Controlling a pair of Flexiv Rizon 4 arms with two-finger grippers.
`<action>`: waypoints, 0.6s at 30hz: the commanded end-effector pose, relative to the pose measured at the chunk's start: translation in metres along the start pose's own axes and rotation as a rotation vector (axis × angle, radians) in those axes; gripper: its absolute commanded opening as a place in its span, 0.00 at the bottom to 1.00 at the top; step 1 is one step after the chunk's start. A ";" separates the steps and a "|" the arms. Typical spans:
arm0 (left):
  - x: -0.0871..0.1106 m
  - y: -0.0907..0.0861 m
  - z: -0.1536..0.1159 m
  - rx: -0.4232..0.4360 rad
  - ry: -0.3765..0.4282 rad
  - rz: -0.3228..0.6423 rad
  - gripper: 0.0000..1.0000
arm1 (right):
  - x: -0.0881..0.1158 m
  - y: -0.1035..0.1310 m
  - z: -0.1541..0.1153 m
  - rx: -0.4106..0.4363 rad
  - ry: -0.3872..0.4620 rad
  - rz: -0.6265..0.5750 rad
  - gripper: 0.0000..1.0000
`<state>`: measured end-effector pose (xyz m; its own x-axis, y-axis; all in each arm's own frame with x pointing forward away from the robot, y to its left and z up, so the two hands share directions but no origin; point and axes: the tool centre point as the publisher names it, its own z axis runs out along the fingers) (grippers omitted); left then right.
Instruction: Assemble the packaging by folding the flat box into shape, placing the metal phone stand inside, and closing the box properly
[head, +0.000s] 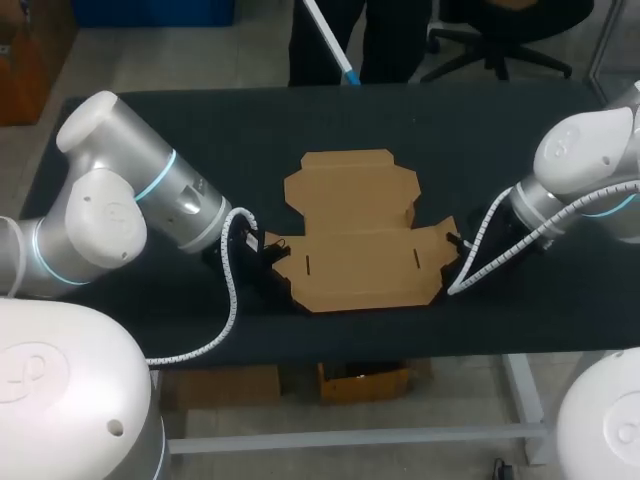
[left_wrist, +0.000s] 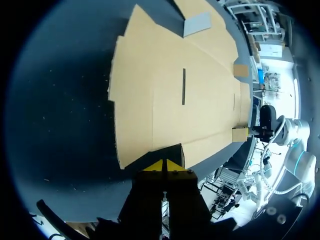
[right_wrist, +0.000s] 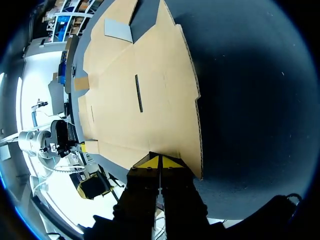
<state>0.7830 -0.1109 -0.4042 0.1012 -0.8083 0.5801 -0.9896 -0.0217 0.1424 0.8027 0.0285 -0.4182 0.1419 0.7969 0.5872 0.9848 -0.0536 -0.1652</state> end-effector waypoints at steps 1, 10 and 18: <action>0.006 -0.002 0.003 0.000 -0.019 0.004 0.00 | 0.006 -0.001 -0.001 -0.003 -0.026 0.007 0.00; 0.013 0.001 0.003 0.005 -0.049 0.015 0.00 | 0.008 -0.003 -0.002 -0.021 -0.057 0.029 0.00; 0.011 0.002 0.002 0.011 -0.060 0.007 0.00 | 0.007 -0.004 -0.002 -0.023 -0.063 0.039 0.00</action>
<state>0.7829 -0.1200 -0.3997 0.0875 -0.8397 0.5360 -0.9913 -0.0200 0.1305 0.8007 0.0329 -0.4126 0.1730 0.8293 0.5314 0.9810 -0.0969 -0.1682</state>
